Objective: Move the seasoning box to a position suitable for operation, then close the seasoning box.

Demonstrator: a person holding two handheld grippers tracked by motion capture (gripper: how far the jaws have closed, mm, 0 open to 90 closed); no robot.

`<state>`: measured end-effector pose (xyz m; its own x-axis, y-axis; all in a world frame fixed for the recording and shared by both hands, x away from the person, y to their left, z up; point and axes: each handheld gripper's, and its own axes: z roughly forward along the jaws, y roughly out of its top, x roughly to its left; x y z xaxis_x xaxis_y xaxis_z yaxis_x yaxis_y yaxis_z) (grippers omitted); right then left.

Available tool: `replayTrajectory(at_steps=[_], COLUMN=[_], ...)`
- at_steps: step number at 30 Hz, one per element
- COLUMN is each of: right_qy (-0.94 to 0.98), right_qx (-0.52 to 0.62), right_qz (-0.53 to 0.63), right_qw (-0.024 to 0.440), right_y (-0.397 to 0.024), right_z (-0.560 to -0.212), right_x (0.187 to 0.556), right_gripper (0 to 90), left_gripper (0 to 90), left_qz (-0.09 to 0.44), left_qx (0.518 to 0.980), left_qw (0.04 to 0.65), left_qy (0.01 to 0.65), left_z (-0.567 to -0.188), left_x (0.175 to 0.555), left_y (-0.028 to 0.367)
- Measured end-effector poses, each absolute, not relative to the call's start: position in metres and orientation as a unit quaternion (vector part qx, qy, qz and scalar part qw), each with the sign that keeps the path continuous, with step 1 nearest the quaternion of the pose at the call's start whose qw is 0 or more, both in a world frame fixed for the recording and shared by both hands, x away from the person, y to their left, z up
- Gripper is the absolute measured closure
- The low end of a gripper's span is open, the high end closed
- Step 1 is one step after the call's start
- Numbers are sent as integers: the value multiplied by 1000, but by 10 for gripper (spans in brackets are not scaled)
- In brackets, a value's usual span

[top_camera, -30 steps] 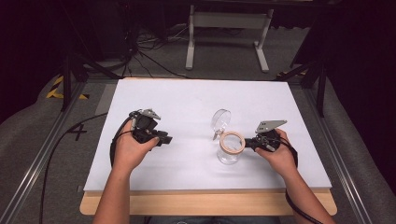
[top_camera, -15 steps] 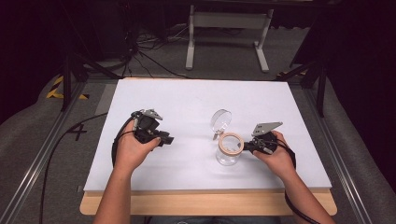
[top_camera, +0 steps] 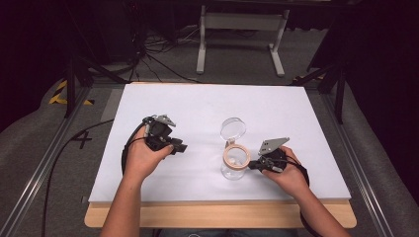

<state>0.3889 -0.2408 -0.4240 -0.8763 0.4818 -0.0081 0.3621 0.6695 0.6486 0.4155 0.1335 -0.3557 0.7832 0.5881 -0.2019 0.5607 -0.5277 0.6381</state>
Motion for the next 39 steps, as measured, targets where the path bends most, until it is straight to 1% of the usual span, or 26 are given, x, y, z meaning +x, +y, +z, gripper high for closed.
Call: replayTrajectory(at_steps=[14, 17, 18, 21, 22, 26, 31, 35, 39], right_qy=[917, 913, 909, 900, 895, 886, 877, 880, 874], right_qx=[208, 214, 220, 227, 230, 233, 232, 233, 236], right_qz=[332, 336, 341, 361, 368, 388, 414, 406, 418], right_qw=[76, 87, 89, 97, 99, 100, 81, 81, 82], right_y=[-227, -232, -234, -240, -243, -247, -245, -239, -233], right_z=[-424, -418, -414, -401, -395, -382, -369, -364, -354], right_x=[379, 378, 377, 375, 374, 372, 373, 375, 374], right_gripper=[900, 900, 900, 900, 900, 900, 900, 900, 900], left_gripper=[681, 708, 728, 791, 825, 879, 895, 897, 897], left_qz=[16, 16, 14, 24, 23, 34, 48, 65, 62], left_qx=[874, 872, 866, 867, 867, 867, 859, 859, 853], left_qw=[364, 373, 388, 394, 395, 401, 430, 435, 449], left_qy=[322, 317, 314, 306, 303, 294, 275, 263, 259], left_z=[-355, -354, -353, -349, -348, -339, -330, -332, -329], left_x=[419, 420, 421, 425, 426, 431, 441, 444, 446], left_y=[126, 123, 118, 110, 108, 99, 86, 75, 72])
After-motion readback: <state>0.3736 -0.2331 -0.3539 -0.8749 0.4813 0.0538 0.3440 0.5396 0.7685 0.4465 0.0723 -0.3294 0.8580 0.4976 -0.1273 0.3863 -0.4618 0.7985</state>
